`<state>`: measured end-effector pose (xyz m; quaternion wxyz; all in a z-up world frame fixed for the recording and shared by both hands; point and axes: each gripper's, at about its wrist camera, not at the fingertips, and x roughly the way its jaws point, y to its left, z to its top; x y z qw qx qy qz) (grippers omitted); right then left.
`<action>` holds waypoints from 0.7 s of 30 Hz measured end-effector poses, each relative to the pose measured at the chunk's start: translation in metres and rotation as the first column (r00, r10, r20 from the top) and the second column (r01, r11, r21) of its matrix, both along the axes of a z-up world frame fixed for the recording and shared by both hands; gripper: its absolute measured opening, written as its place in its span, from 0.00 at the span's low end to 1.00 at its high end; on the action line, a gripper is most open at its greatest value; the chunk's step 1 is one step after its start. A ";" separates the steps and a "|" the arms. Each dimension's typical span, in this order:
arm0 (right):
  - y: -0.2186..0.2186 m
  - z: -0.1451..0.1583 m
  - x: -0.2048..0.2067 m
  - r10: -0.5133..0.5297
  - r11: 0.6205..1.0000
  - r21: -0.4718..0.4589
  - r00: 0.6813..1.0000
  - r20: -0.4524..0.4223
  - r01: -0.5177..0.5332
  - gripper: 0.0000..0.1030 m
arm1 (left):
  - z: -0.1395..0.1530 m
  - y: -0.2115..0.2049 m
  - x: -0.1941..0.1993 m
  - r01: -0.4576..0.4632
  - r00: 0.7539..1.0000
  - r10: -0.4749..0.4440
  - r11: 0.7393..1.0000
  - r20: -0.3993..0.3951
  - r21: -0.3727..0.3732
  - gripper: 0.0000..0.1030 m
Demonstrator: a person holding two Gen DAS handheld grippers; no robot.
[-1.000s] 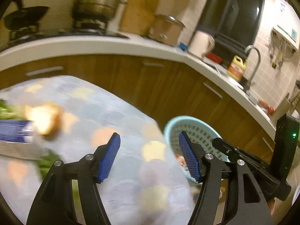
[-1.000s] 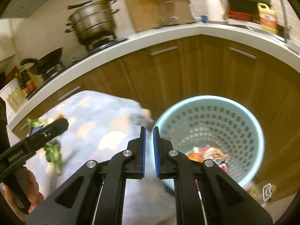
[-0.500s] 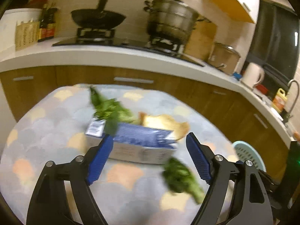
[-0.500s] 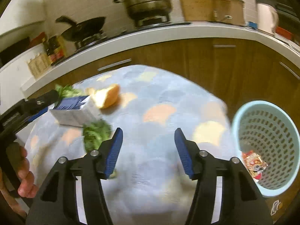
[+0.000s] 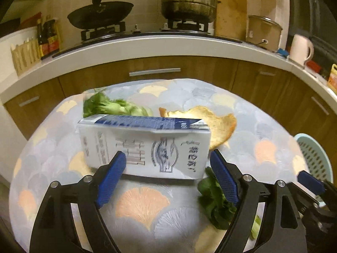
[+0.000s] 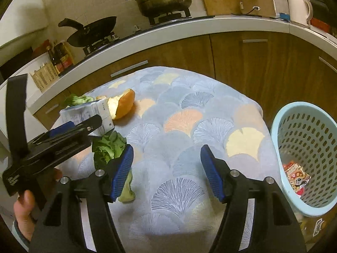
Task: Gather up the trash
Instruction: 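Move both tools back over the table toward the milk carton and bok choy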
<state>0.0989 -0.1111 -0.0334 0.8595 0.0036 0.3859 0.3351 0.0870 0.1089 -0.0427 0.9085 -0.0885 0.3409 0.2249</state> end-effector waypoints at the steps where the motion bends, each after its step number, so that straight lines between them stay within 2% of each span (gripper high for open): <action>1: 0.001 0.000 -0.001 0.004 1.000 -0.005 1.000 0.006 -0.004 0.61 | 0.000 0.001 -0.001 -0.005 1.000 0.005 1.000 -0.002 0.000 0.77; 5: 0.004 0.001 -0.005 0.015 1.000 -0.018 1.000 0.026 -0.015 0.61 | 0.000 0.014 -0.011 -0.053 0.999 0.053 0.998 0.005 -0.044 0.77; 8: 0.005 0.001 -0.005 0.019 1.000 -0.018 0.999 0.027 -0.018 0.61 | 0.003 0.023 -0.024 -0.084 0.996 0.085 0.995 0.016 -0.047 0.76; 16: 0.002 0.002 -0.005 0.010 1.000 -0.002 1.000 0.028 -0.010 0.63 | 0.007 0.063 -0.097 -0.151 0.988 0.152 0.988 0.014 -0.043 0.76; 21: 0.002 0.002 -0.005 0.001 1.000 -0.004 0.999 0.032 -0.001 0.63 | 0.014 0.091 -0.136 -0.159 0.985 0.164 0.983 0.047 -0.088 0.75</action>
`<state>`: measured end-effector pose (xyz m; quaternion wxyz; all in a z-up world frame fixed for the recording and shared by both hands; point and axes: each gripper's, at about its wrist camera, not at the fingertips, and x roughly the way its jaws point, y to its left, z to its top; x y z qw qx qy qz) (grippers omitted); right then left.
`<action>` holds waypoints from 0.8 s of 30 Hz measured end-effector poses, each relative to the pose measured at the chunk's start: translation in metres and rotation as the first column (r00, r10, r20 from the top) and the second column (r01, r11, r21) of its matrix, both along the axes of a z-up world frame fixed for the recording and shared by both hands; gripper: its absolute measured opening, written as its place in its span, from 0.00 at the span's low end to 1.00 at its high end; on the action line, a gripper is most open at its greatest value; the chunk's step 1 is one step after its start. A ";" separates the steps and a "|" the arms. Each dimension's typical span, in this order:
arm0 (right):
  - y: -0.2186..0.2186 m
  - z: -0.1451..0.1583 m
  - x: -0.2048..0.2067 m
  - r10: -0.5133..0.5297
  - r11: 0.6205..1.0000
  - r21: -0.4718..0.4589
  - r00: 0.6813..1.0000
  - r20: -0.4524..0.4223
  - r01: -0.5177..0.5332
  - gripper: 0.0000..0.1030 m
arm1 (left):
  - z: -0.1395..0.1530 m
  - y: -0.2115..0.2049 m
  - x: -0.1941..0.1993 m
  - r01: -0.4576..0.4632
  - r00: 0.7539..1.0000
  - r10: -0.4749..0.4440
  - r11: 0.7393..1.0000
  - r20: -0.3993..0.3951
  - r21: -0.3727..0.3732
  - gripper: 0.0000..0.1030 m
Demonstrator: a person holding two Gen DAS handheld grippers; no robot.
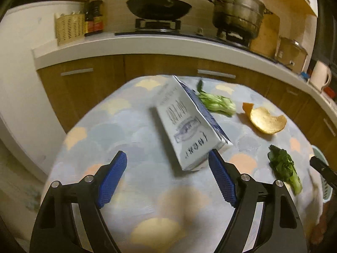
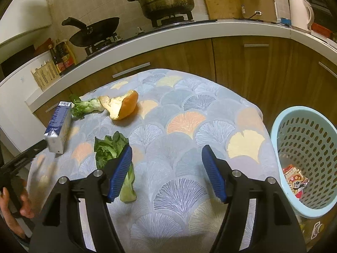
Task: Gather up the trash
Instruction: 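Move both tools back over the table toward the milk carton and bok choy, then grasp the blue-and-white milk carton with the left tool while the right tool grasps the bok choy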
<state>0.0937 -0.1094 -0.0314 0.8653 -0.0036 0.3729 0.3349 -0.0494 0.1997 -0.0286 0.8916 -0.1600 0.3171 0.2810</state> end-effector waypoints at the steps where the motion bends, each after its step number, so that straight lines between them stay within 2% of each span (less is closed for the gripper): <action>1: 0.000 0.000 0.000 0.000 1.000 -0.001 1.000 0.000 0.000 0.63 | 0.003 0.003 -0.006 0.017 1.000 -0.016 1.000 0.018 -0.015 0.75; 4: 0.000 0.000 -0.001 -0.001 1.000 -0.005 1.000 0.006 0.001 0.63 | 0.009 0.007 -0.013 0.073 0.995 -0.067 0.995 0.077 -0.073 0.76; 8: 0.001 0.000 -0.002 -0.002 1.000 -0.010 1.000 0.013 0.002 0.63 | 0.005 0.009 -0.006 0.106 0.989 -0.084 0.978 0.123 -0.181 0.79; 10: 0.001 0.000 -0.003 -0.002 1.000 -0.011 1.000 0.014 0.002 0.63 | -0.002 0.016 0.003 0.076 0.992 -0.050 0.970 0.116 -0.232 0.79; 13: 0.000 0.000 -0.003 0.003 1.000 -0.008 1.000 0.013 -0.003 0.64 | -0.007 0.021 0.001 -0.006 0.993 0.033 0.972 0.111 -0.236 0.79; 15: 0.000 0.000 -0.003 0.005 1.000 -0.007 1.000 0.012 -0.005 0.64 | -0.007 0.023 0.002 -0.008 0.993 0.036 0.969 0.111 -0.247 0.79; 20: 0.000 0.000 -0.002 0.005 1.000 -0.007 1.000 0.015 -0.005 0.64 | 0.000 0.014 0.017 -0.041 0.995 0.056 0.984 0.080 -0.171 0.79; 24: 0.001 0.000 -0.003 0.006 1.000 -0.009 1.000 0.016 -0.006 0.64 | -0.002 0.004 0.034 -0.080 0.996 0.082 0.994 0.028 -0.072 0.79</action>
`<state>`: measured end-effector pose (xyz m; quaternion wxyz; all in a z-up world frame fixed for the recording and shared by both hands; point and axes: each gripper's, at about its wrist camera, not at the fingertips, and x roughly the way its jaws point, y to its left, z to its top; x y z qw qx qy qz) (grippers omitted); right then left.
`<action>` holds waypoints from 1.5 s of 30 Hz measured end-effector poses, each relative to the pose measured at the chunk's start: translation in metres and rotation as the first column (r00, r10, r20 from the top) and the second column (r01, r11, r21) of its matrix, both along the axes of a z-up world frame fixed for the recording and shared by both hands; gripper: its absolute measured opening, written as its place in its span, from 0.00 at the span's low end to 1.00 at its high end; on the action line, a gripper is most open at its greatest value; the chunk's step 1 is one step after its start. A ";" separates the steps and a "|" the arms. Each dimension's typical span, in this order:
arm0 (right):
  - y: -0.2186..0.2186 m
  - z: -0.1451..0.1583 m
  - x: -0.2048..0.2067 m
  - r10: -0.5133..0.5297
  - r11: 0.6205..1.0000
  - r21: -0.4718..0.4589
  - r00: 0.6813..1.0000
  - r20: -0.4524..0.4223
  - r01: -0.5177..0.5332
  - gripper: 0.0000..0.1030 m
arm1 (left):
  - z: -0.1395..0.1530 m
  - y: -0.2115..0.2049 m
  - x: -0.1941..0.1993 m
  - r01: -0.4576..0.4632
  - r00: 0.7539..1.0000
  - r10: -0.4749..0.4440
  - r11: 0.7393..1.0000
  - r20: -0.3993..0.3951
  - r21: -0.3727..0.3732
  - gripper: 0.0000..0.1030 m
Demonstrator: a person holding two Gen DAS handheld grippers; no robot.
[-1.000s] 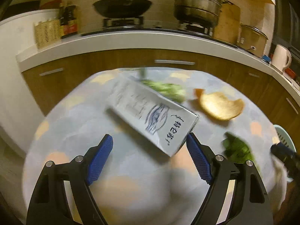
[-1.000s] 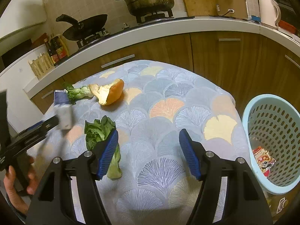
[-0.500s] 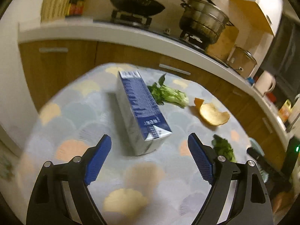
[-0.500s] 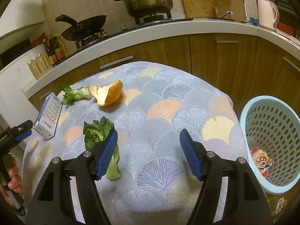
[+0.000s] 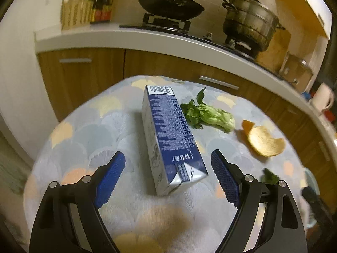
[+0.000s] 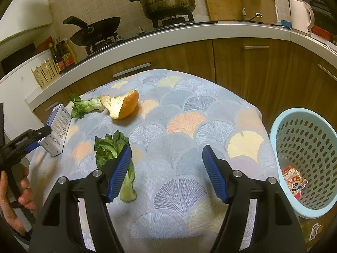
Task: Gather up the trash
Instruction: 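Grasp the blue-and-white milk carton with the left tool while the right tool grasps the bok choy, then carry the carton and bok choy over the blue basket and open both tools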
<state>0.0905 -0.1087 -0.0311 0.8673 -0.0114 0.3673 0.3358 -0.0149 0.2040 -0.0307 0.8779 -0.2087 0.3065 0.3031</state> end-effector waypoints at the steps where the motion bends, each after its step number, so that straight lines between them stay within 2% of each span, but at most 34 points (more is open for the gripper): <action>1: 0.000 0.000 -0.001 0.007 1.000 0.001 1.000 0.004 -0.007 0.64 | -0.001 0.000 0.003 -0.010 1.000 0.010 1.000 -0.013 0.018 0.78; 4: 0.003 0.005 -0.012 0.063 0.998 0.009 0.997 0.048 -0.063 0.64 | -0.006 -0.001 0.010 -0.013 0.999 0.016 0.998 -0.051 0.059 0.68; 7: 0.016 0.006 -0.025 0.115 0.993 -0.039 0.989 0.089 -0.112 0.64 | -0.010 -0.003 0.011 0.005 0.998 0.000 0.997 -0.059 0.072 0.51; 8: 0.022 0.005 -0.028 0.129 0.990 -0.063 0.987 0.097 -0.123 0.64 | -0.011 -0.003 0.010 0.012 0.999 -0.009 0.998 -0.052 0.069 0.39; 9: 0.027 0.005 -0.031 0.139 0.988 -0.089 0.985 0.107 -0.130 0.64 | -0.010 -0.002 0.007 0.010 0.999 -0.008 0.998 -0.036 0.065 0.35; 11: 0.036 0.002 -0.035 0.169 0.979 -0.130 0.980 0.107 -0.155 0.64 | -0.007 0.001 -0.003 0.004 0.999 -0.006 0.998 0.035 0.056 0.34; 15: 0.055 -0.005 -0.031 0.205 0.964 -0.184 0.978 0.049 -0.192 0.64 | -0.007 0.005 -0.016 0.049 0.989 -0.049 0.999 0.143 0.004 0.34; 21: 0.086 -0.017 -0.030 0.213 0.936 -0.293 0.976 0.035 -0.194 0.63 | -0.004 -0.001 -0.016 0.089 0.977 -0.090 0.996 0.195 0.015 0.34; 24: 0.092 -0.020 -0.034 0.243 0.925 -0.306 0.970 0.028 -0.223 0.36 | -0.004 -0.002 -0.015 0.097 0.975 -0.098 0.995 0.202 0.013 0.34; 26: 0.094 -0.019 -0.039 0.238 0.923 -0.322 0.969 0.057 -0.208 0.21 | -0.004 -0.003 -0.015 0.104 0.974 -0.105 0.994 0.202 0.013 0.34; 27: 0.093 -0.019 -0.040 0.234 0.925 -0.321 0.970 0.059 -0.203 0.20 | -0.003 -0.004 -0.015 0.110 0.972 -0.110 0.994 0.207 0.013 0.34; 29: 0.085 -0.012 -0.041 0.215 0.941 -0.283 0.974 0.074 -0.186 0.20 | -0.003 -0.005 -0.016 0.124 0.969 -0.123 0.992 0.213 0.011 0.34; 32: 0.065 0.001 -0.039 0.182 0.969 -0.179 0.982 0.055 -0.170 0.19 | 0.002 -0.017 -0.021 0.153 0.963 -0.153 0.988 0.224 0.018 0.34; 35: 0.044 0.015 -0.039 0.141 0.984 -0.122 0.987 0.071 -0.132 0.19 | 0.011 -0.035 -0.023 0.202 0.948 -0.204 0.979 0.246 0.031 0.34; 40: -0.002 0.038 -0.030 0.054 0.998 -0.037 0.995 0.081 -0.051 0.19 | 0.028 -0.072 -0.012 0.300 0.913 -0.303 0.952 0.275 0.053 0.34; 45: -0.052 0.052 -0.016 -0.064 0.998 -0.012 0.993 0.104 0.065 0.19 | 0.036 -0.116 0.015 0.403 0.872 -0.409 0.912 0.270 0.080 0.34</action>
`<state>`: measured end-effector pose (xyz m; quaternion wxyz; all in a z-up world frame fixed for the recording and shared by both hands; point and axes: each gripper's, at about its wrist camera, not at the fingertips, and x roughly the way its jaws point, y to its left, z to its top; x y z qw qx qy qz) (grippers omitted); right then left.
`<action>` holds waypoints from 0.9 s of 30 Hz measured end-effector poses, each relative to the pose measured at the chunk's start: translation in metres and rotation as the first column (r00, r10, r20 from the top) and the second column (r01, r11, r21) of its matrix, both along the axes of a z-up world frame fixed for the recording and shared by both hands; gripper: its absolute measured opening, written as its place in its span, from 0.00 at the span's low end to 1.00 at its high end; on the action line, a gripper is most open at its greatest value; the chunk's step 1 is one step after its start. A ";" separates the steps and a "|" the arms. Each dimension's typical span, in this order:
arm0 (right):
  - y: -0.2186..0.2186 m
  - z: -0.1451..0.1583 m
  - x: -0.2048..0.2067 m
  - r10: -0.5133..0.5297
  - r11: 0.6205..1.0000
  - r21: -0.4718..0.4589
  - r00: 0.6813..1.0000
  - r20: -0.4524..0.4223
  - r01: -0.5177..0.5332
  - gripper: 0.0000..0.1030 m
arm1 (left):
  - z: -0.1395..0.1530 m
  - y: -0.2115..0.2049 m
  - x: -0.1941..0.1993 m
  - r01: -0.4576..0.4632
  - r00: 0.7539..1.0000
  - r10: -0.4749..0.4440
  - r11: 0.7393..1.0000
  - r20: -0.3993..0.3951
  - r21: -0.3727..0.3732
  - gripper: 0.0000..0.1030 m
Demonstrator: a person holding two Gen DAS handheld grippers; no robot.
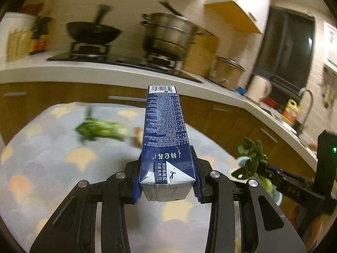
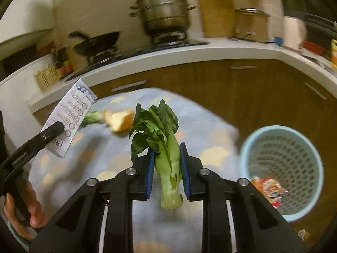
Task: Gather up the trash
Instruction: 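Carry the carton and bok choy over the blue basket and open both tools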
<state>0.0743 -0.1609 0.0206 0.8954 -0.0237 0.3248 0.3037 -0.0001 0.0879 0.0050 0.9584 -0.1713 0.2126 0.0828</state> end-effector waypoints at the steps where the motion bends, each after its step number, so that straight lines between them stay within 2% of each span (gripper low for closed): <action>1: -0.008 0.000 0.002 -0.020 1.000 0.002 1.000 0.002 0.020 0.19 | 0.001 -0.009 0.006 0.023 1.000 -0.023 1.000 -0.001 0.006 0.34; 8: -0.080 -0.006 0.029 -0.172 0.983 0.051 0.984 -0.042 0.174 0.19 | 0.003 -0.074 0.055 0.178 0.984 -0.177 0.984 -0.016 0.028 0.34; 14: -0.122 -0.019 0.049 -0.267 0.961 0.055 0.961 -0.075 0.271 0.19 | -0.003 -0.129 0.095 0.293 0.956 -0.291 0.955 -0.044 0.055 0.34; 20: -0.157 -0.042 0.070 -0.351 0.933 0.035 0.928 -0.128 0.358 0.19 | -0.026 -0.175 0.137 0.391 0.916 -0.384 0.919 -0.114 0.044 0.34; 27: -0.187 -0.073 0.104 -0.409 0.908 -0.023 0.871 -0.274 0.419 0.21 | -0.049 -0.207 0.184 0.473 0.860 -0.469 0.880 -0.199 -0.029 0.34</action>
